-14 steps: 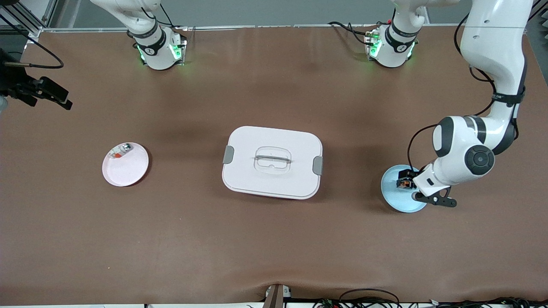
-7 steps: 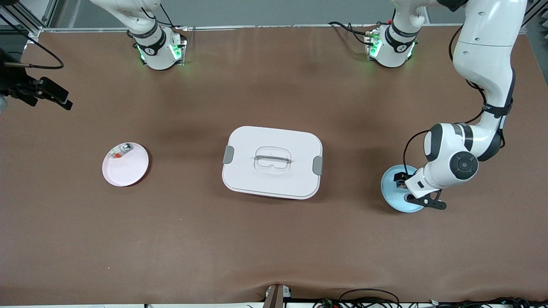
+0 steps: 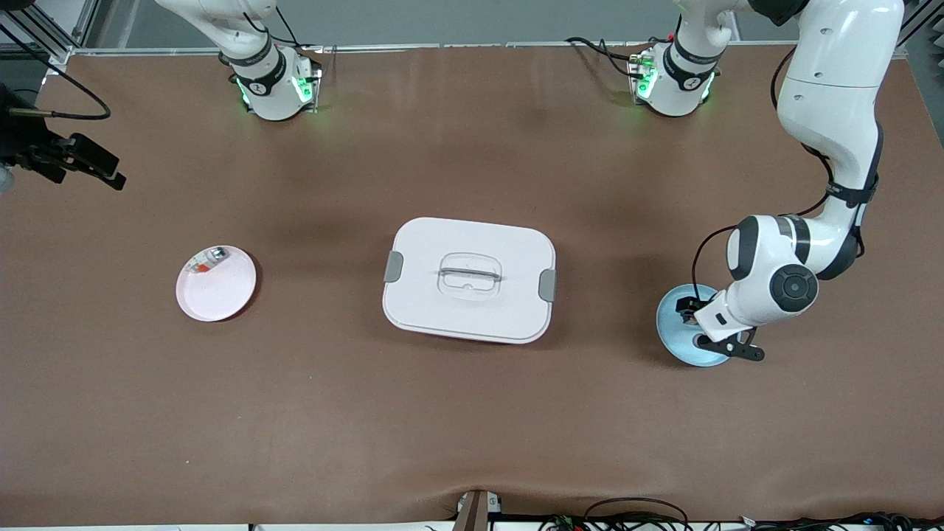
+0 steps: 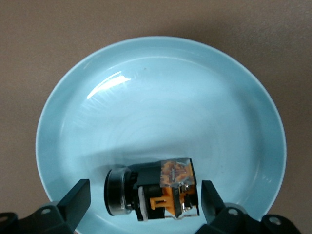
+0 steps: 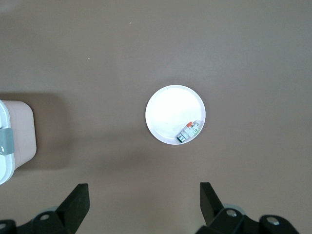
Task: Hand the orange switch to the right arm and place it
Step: 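Close the left gripper on the black-and-orange switch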
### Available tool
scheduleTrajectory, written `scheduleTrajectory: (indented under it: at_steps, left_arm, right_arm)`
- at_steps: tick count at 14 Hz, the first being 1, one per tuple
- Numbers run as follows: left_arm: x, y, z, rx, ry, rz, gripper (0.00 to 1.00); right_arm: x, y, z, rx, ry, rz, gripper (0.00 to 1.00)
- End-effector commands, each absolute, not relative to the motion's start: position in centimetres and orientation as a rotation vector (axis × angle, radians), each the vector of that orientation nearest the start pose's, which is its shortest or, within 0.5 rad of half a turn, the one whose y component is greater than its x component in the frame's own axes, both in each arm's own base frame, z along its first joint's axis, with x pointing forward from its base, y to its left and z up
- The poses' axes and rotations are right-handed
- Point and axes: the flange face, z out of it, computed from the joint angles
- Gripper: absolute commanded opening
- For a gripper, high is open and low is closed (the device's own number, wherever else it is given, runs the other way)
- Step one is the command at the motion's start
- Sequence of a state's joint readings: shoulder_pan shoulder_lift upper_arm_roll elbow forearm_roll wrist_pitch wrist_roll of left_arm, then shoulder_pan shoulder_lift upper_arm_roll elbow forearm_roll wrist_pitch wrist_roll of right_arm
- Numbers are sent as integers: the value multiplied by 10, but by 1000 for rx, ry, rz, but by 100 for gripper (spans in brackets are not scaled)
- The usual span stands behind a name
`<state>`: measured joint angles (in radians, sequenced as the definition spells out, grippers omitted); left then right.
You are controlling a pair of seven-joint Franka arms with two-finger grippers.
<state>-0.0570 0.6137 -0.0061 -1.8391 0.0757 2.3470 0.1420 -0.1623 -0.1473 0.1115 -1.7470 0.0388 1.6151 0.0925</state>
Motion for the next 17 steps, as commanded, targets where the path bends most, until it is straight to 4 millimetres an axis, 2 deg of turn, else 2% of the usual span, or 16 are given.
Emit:
scheduleTrajectory:
  at_steps: [1,7,10,11,12,17]
  left_arm:
    - [633,-40,182,-3070,398,154,100]
    - [632,-39,177,-3072,390,159,100]
    - [632,-39,178,-3073,387,157,57]
    - [632,-38,177,-3074,371,159,40]
    - [632,-38,178,-3077,340,156,28]
    - [633,-39,184,-3077,333,148,28]
  right_arm:
    - [509,-17,624,-3088,254,-21,100]
    - [509,-18,625,-3090,231,-28,100]
    - [510,-19,626,-3099,200,-39,100]
    - [510,-20,626,-3104,181,-46,100]
    - [510,-21,626,-3106,165,-49,100]
    - [510,-23,627,-3106,162,-47,100]
